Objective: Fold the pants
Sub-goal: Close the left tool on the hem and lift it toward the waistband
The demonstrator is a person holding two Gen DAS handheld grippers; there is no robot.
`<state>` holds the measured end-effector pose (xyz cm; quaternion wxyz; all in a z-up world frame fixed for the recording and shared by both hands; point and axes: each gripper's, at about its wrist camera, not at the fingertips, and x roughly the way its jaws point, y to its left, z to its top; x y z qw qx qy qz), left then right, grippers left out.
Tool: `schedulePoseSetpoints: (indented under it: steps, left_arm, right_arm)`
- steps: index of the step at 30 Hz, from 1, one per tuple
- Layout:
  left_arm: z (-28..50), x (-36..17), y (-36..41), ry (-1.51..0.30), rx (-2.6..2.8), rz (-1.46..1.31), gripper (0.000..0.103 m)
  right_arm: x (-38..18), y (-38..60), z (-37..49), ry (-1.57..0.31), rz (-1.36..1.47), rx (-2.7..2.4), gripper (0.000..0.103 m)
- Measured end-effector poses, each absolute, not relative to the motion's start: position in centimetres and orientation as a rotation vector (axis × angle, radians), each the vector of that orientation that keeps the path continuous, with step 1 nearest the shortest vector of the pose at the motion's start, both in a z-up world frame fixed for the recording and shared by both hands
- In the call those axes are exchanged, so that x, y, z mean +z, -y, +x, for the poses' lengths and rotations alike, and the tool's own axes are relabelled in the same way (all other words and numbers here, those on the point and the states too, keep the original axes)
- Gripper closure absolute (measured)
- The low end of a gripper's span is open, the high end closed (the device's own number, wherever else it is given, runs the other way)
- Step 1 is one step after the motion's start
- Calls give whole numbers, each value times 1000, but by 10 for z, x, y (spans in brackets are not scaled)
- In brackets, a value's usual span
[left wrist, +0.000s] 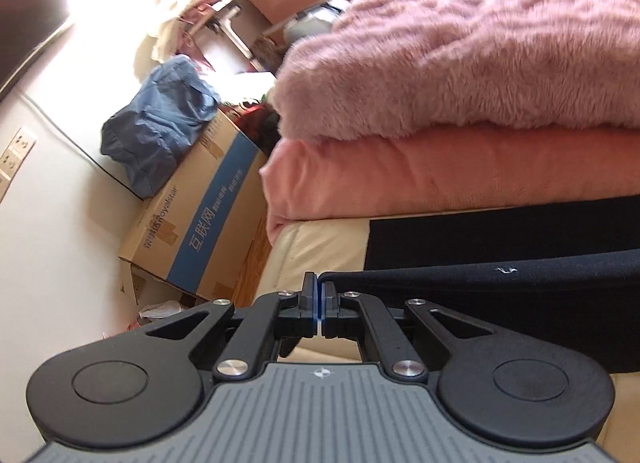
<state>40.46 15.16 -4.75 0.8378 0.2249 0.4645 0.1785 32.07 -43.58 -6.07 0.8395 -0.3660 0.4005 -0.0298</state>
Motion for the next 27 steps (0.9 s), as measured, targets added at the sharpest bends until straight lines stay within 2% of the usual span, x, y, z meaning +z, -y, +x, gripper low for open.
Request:
schedulePoseSetpoints:
  steps: [9, 20, 21, 22, 23, 24, 25, 26, 27]
  left_arm:
    - [470, -104, -132, -1074, 378, 569, 102]
    - [503, -146, -117, -1150, 385, 630, 102]
    - [503, -148, -116, -1156, 381, 624, 100]
    - [501, -148, -116, -1151, 377, 624, 92]
    - [499, -147, -117, -1139, 360, 616, 89]
    - [496, -143, -119, -1119, 335, 595, 82]
    - [492, -138, -123, -1096, 322, 567, 69]
    - [487, -129, -128, -1064, 310, 518, 61]
    - [481, -121, -134, -1039, 296, 474, 51]
  right_arm:
    - [-139, 450, 378, -995, -739, -31, 103]
    - [-164, 461, 401, -1009, -646, -46, 103]
    - [-166, 461, 402, -1009, -638, -51, 103]
    - [-167, 460, 401, -1004, -642, -62, 103]
    - [-166, 458, 400, -994, -645, -74, 97]
    - [-165, 457, 399, -983, -644, -84, 87]
    - [-162, 456, 396, -964, -644, -100, 65]
    - [-157, 454, 392, -938, -636, -109, 57]
    - [-152, 451, 388, -918, -623, -116, 57]
